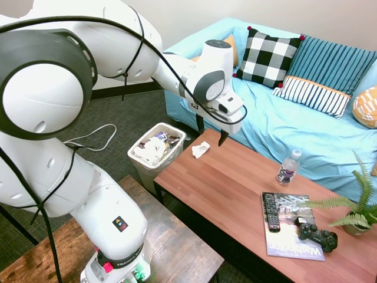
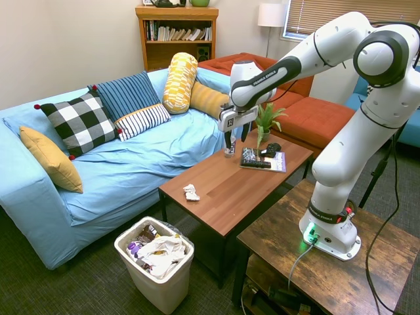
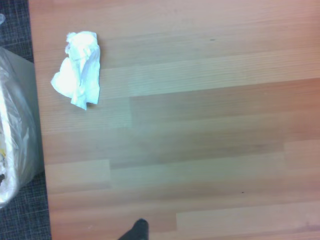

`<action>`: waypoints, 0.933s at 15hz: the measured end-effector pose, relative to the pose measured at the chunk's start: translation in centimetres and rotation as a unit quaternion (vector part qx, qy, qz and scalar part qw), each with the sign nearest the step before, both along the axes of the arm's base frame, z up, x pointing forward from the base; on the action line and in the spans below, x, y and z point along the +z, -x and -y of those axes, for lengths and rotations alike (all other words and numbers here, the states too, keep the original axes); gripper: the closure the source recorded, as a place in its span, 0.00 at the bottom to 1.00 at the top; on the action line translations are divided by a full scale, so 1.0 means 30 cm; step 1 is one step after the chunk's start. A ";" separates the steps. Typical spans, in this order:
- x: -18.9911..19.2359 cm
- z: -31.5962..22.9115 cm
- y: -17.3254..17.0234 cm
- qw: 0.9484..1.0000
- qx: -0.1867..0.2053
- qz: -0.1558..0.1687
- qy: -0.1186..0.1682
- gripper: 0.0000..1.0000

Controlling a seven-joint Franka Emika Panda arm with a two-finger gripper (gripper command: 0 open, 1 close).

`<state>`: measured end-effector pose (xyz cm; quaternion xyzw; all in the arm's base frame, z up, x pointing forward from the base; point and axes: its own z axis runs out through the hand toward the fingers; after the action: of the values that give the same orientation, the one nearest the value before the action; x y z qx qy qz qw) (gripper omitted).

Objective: Throw the tissue in the trash bin

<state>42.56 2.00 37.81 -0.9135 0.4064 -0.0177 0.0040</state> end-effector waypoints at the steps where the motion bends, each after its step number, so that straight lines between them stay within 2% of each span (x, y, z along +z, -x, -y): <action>1: -0.003 0.000 -0.001 1.000 0.000 -0.001 0.000 0.00; 5: -0.043 -0.020 -0.046 1.000 -0.012 0.005 -0.010 0.00; 9: -0.156 -0.179 -0.136 1.000 -0.020 -0.011 -0.016 0.00; 14: -0.365 -0.369 -0.311 0.999 -0.049 -0.022 0.004 0.00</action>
<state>51.89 13.07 26.86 -0.8927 0.4505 0.0003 -0.0097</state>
